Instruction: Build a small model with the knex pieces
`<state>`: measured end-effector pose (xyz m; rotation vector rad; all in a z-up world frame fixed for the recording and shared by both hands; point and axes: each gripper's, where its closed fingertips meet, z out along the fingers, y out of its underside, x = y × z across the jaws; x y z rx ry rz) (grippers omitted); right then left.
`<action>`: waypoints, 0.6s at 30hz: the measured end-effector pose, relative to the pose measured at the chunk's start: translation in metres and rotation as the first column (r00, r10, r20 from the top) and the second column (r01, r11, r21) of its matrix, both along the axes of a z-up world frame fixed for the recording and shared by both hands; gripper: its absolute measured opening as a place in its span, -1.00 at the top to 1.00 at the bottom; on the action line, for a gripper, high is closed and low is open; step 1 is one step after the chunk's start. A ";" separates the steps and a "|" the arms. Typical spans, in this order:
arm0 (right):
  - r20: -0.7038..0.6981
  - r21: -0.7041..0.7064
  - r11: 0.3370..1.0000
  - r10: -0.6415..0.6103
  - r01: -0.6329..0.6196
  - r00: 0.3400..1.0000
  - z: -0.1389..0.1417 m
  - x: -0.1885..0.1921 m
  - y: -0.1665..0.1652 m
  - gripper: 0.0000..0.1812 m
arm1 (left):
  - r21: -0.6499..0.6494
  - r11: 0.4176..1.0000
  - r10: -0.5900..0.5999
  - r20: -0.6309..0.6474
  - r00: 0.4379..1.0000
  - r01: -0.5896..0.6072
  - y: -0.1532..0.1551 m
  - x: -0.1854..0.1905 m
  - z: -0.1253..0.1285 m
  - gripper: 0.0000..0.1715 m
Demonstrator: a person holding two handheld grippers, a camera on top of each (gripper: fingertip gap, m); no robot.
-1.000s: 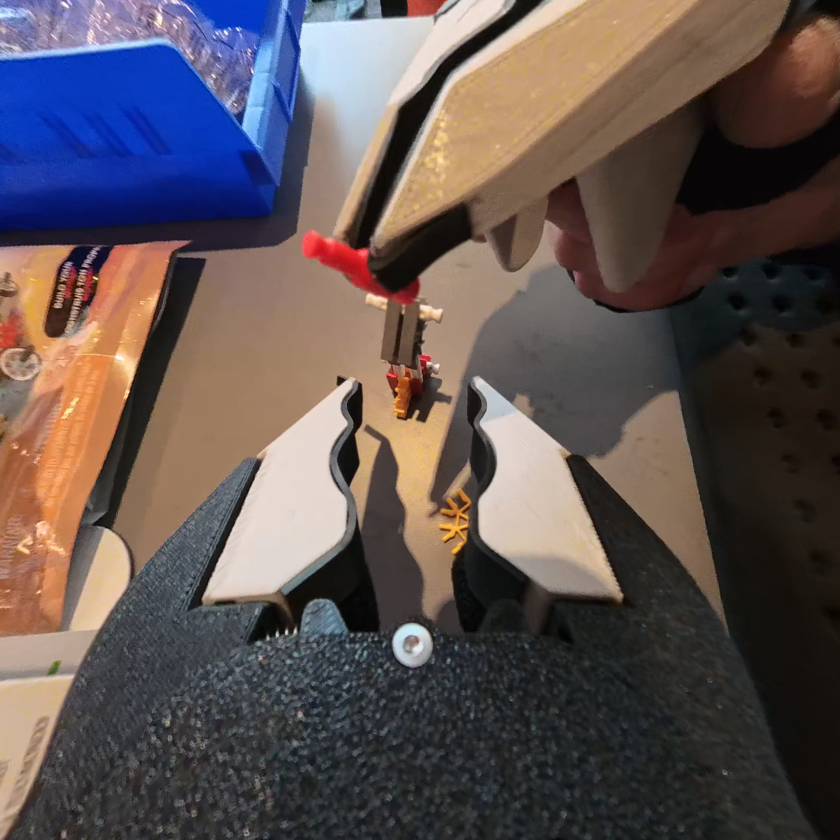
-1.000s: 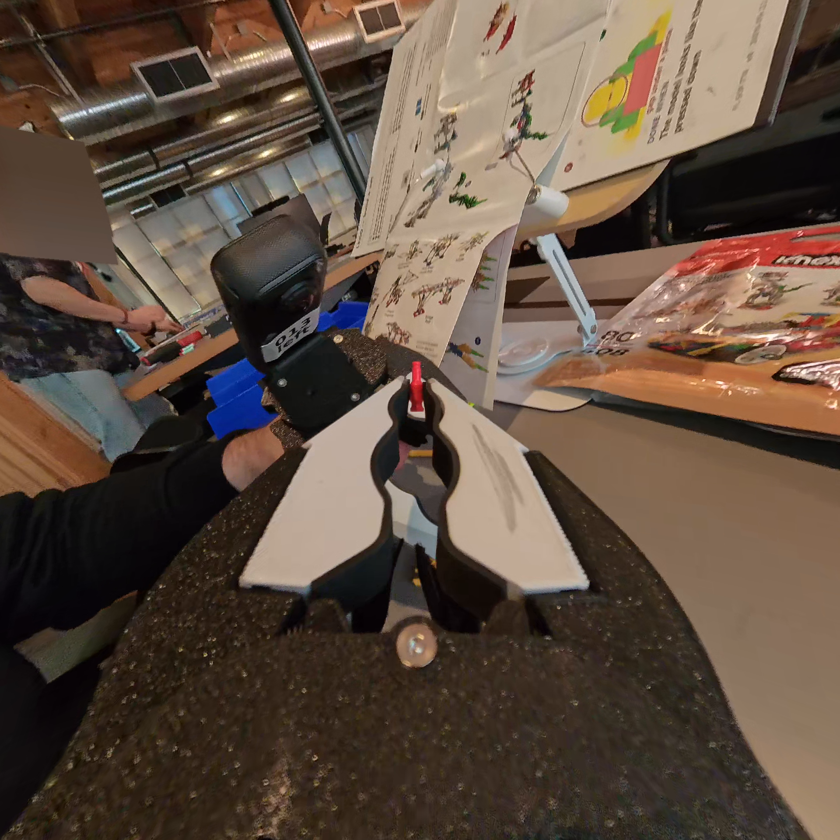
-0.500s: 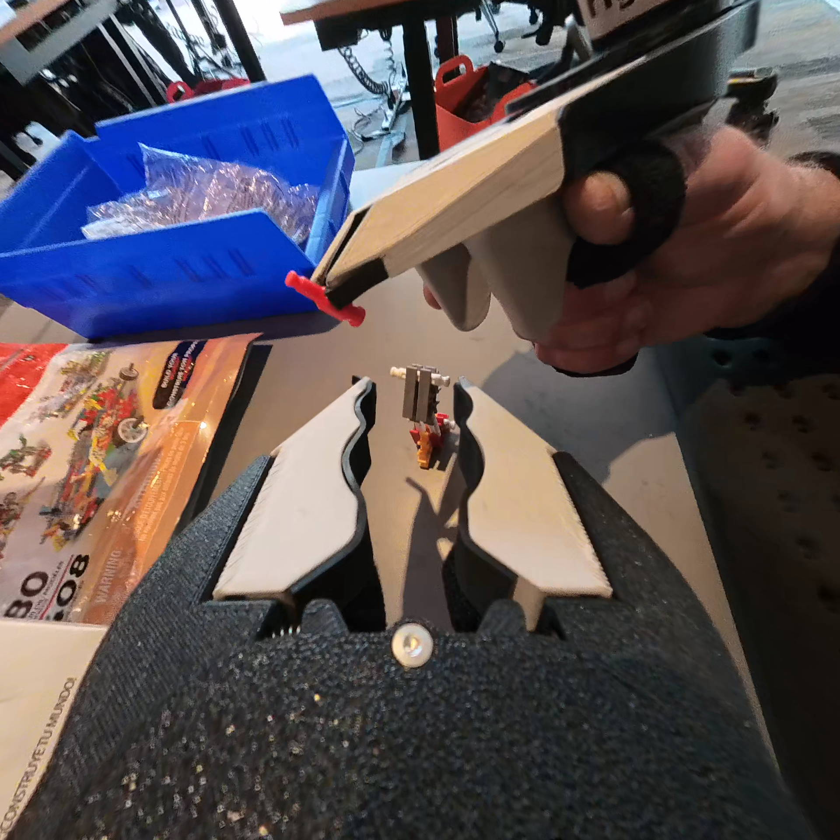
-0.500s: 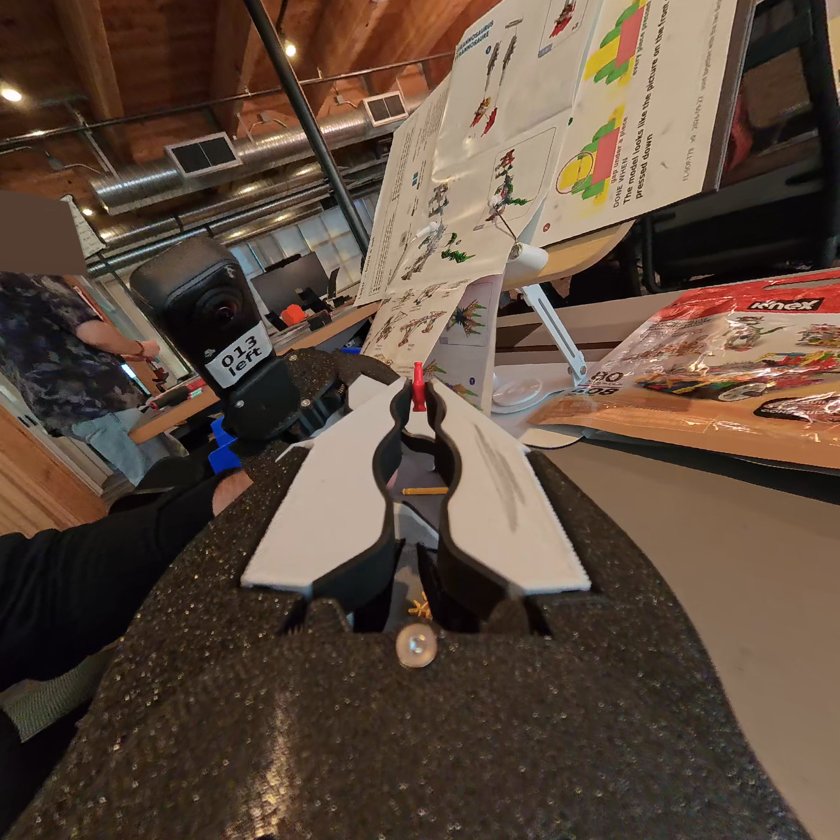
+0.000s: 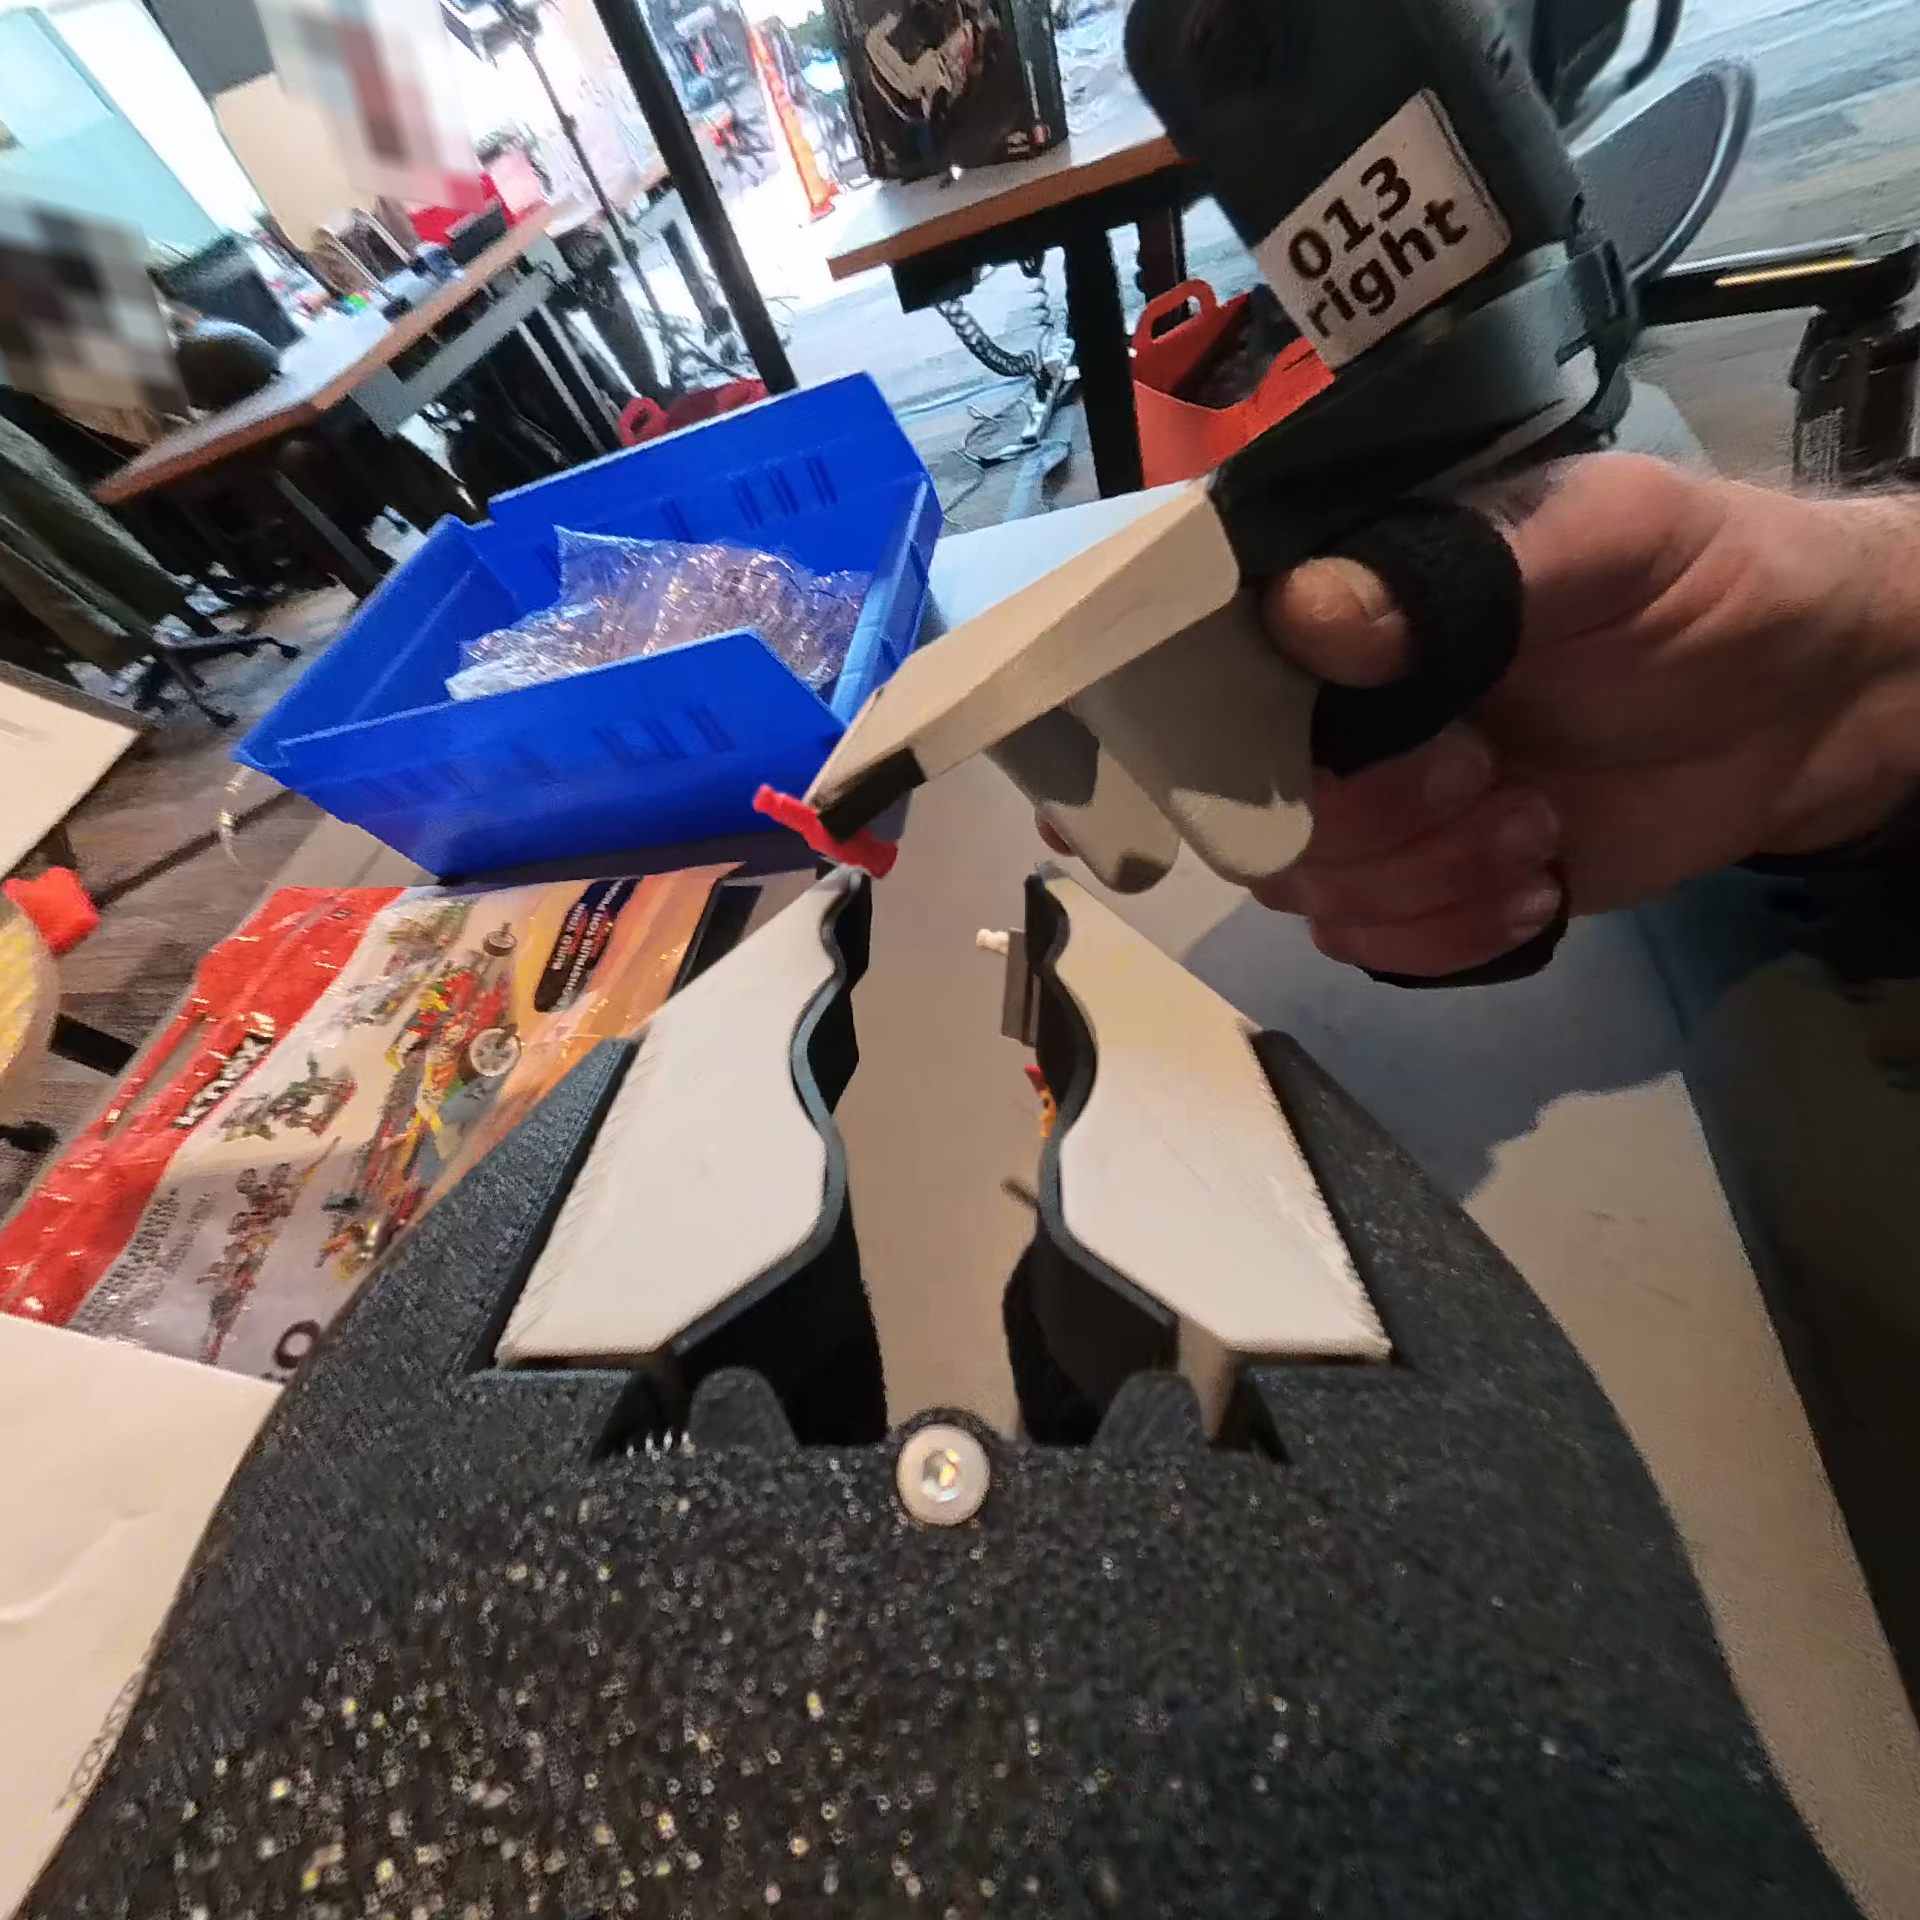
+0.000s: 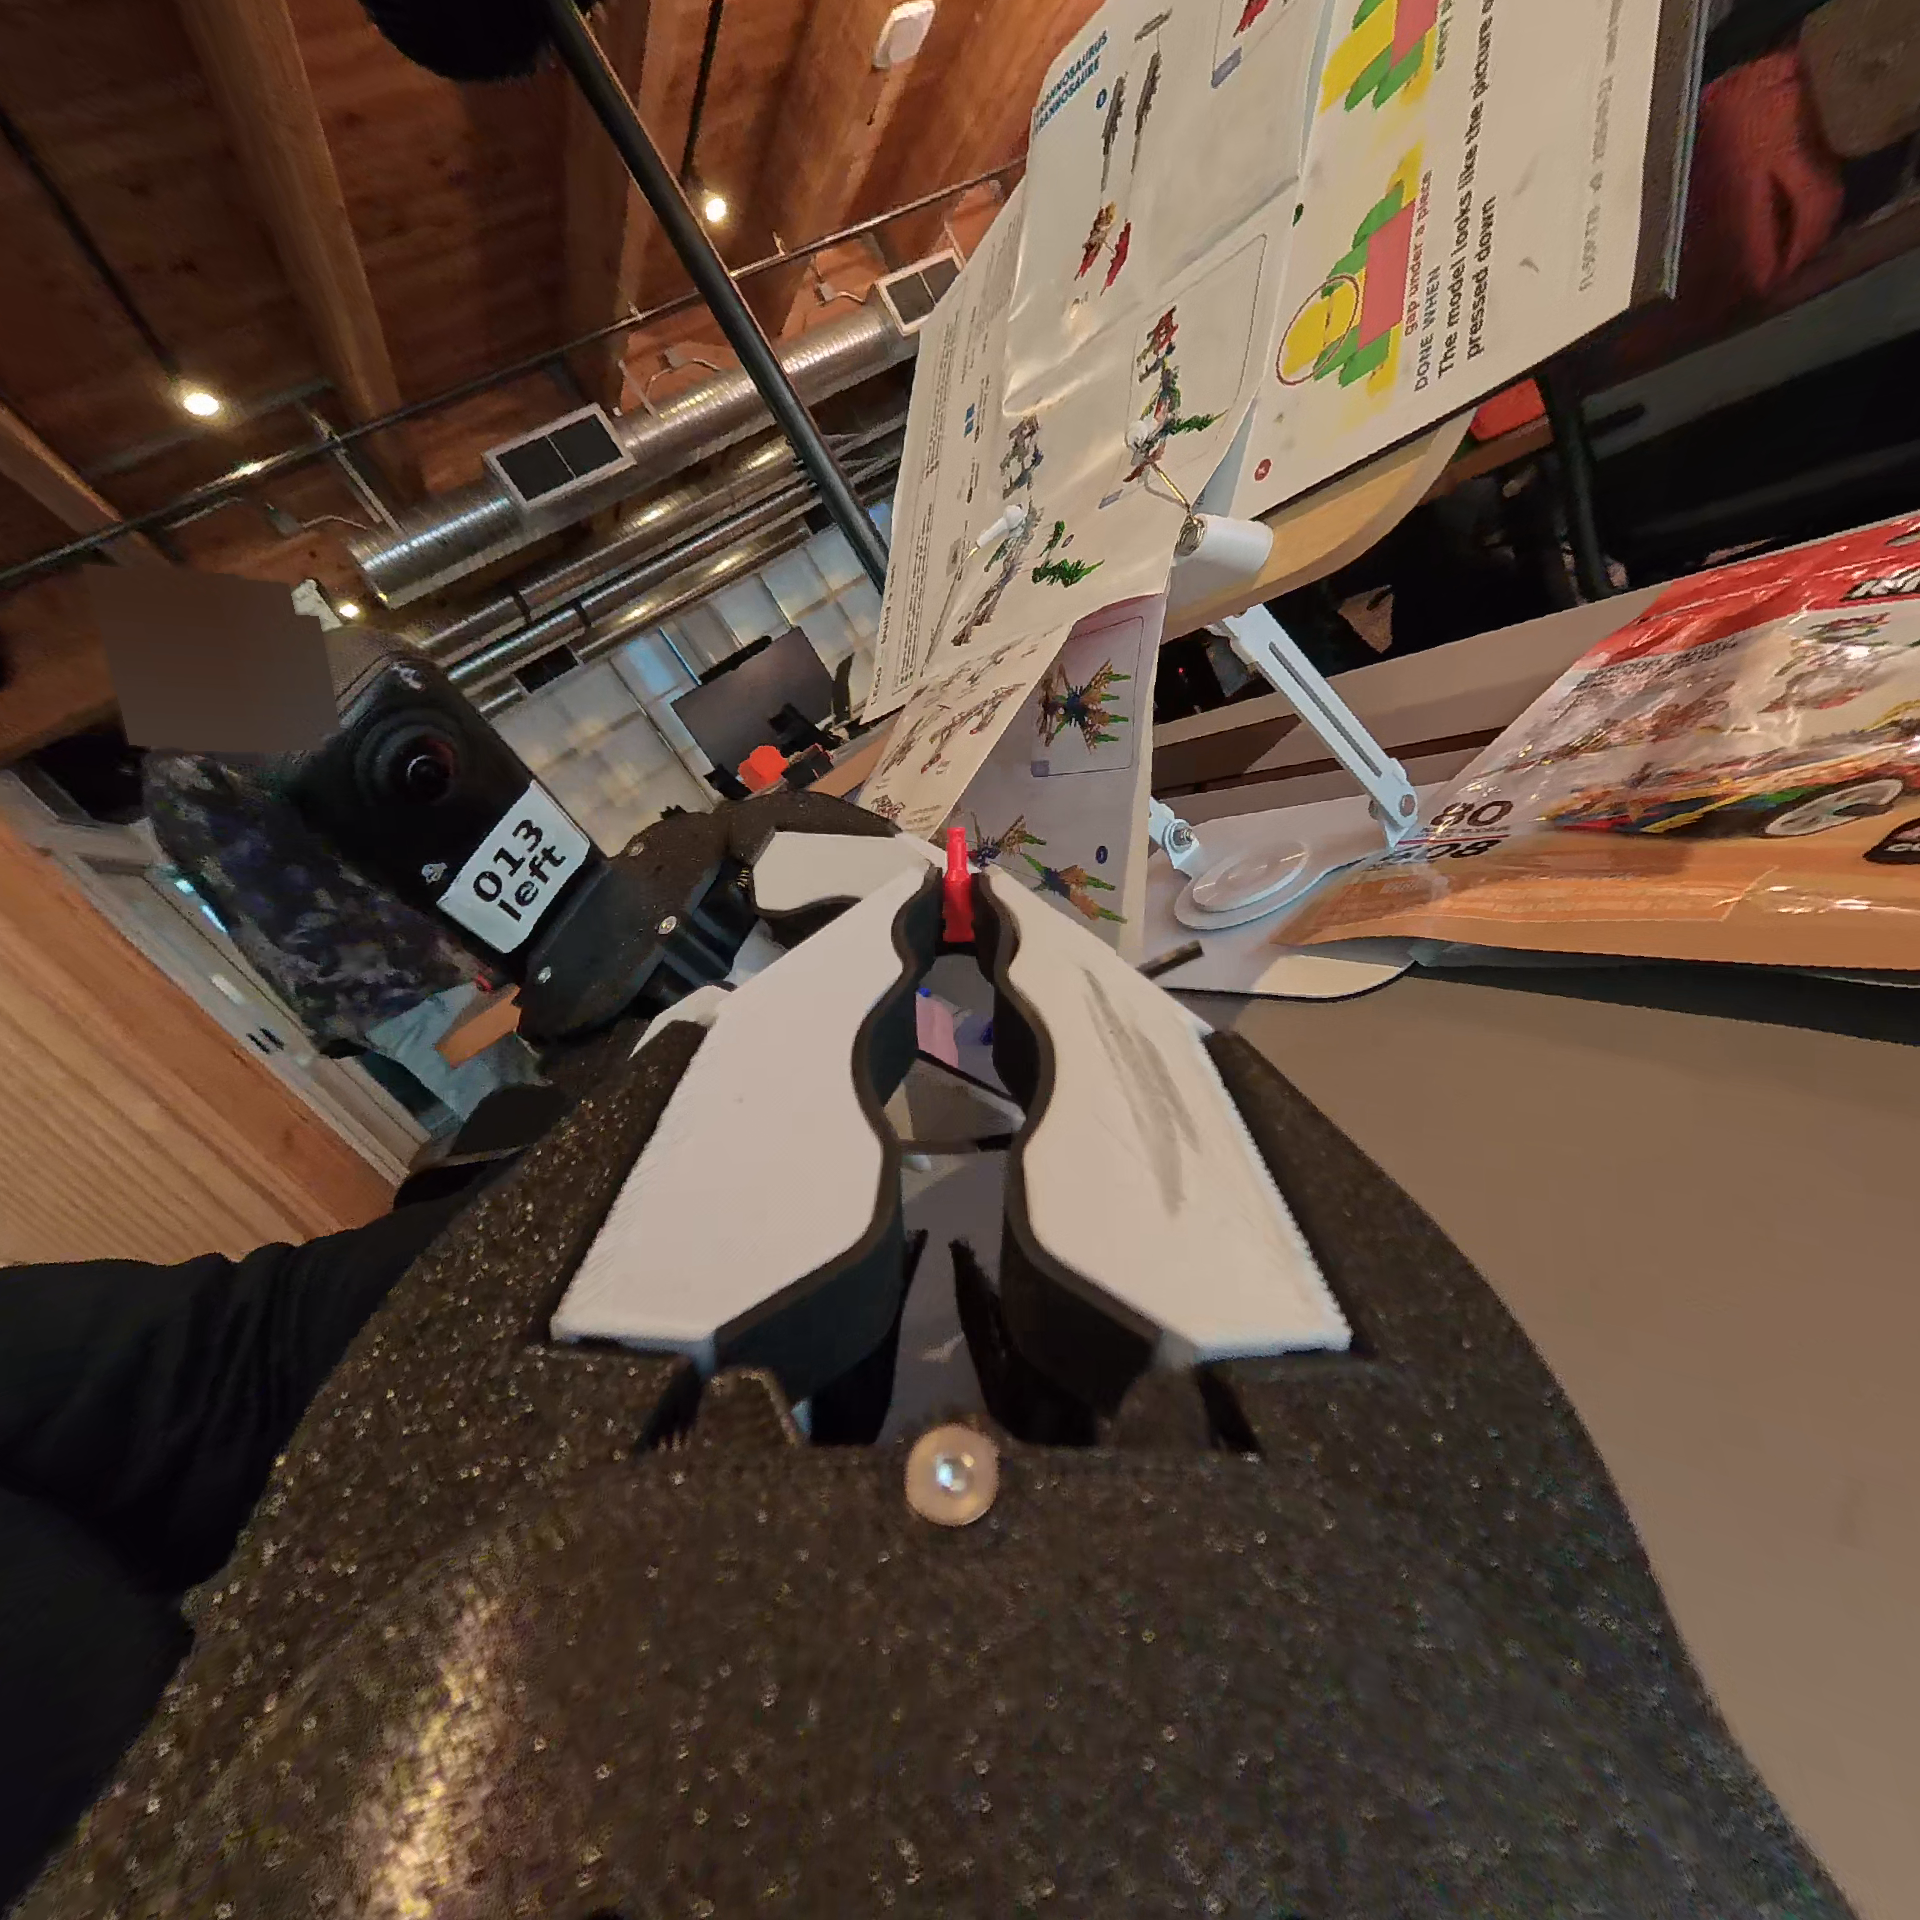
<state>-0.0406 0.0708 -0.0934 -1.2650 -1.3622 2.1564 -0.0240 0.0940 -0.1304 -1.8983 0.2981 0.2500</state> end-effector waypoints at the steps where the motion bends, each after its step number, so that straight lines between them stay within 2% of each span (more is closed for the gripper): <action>1: 0.002 -0.010 1.000 0.004 -0.004 1.000 0.000 0.000 0.000 0.95 | 0.009 1.000 0.003 -0.008 1.000 -0.003 0.000 0.000 0.002 0.69; 12: 0.006 0.050 0.998 -0.028 0.028 1.000 -0.007 -0.001 0.003 0.95 | 0.050 0.995 0.086 -0.014 0.996 -0.086 -0.001 -0.012 0.007 0.93; 18: -0.003 0.100 0.994 -0.047 0.047 0.999 -0.009 -0.001 0.003 0.95 | 0.049 0.996 0.075 -0.011 0.997 -0.075 -0.001 -0.011 0.006 0.96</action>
